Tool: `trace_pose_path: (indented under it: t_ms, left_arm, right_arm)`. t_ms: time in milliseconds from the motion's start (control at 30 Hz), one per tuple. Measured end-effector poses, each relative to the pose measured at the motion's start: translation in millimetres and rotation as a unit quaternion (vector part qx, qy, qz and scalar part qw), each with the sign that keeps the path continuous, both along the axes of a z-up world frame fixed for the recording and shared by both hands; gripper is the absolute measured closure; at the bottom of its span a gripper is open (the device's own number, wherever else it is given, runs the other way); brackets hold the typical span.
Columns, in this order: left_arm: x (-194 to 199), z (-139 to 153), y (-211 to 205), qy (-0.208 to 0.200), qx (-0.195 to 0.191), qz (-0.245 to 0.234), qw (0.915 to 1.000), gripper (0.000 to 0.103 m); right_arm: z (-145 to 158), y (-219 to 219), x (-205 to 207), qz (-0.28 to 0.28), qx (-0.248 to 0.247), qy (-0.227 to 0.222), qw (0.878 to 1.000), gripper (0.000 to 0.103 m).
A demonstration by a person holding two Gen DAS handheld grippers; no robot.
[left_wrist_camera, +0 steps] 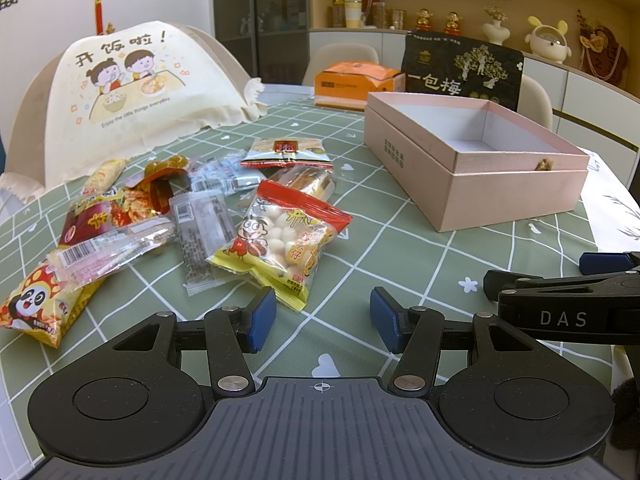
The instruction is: Organize snacks
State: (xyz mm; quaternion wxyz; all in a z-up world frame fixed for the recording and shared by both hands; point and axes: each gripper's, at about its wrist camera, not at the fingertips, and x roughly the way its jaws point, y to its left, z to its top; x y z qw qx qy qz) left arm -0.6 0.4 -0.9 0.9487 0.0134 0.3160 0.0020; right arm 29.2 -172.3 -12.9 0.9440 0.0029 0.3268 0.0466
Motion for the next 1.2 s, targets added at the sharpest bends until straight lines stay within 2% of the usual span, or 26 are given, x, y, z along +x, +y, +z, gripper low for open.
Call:
trace_pose_path:
  t_ms: [533,700,1033,1200]
  left_arm:
    - [0.1,0.0,0.0,0.000,-0.001,0.000,1.0000,0.043]
    - [0.1,0.3,2.8,-0.001,-0.013,0.000,0.9999,0.045]
    - [0.2,0.3,-0.8,0.000,0.001,0.003,1.0000,0.043]
    - [1.4,4.0,3.9,0.010,-0.016,-0.006,0.9998,0.047]
  right_arm:
    - [0.0,0.0,0.3,0.000,-0.001,0.000,1.000,0.000]
    - [0.0,0.1,0.3,0.000,-0.001,0.000,1.000,0.000]
    - [-0.1,-0.5,0.2,0.003,-0.002,0.000,1.000,0.000]
    - [8.1,-6.3,12.0,0.066,-0.011,0.044,0.997,0.000]
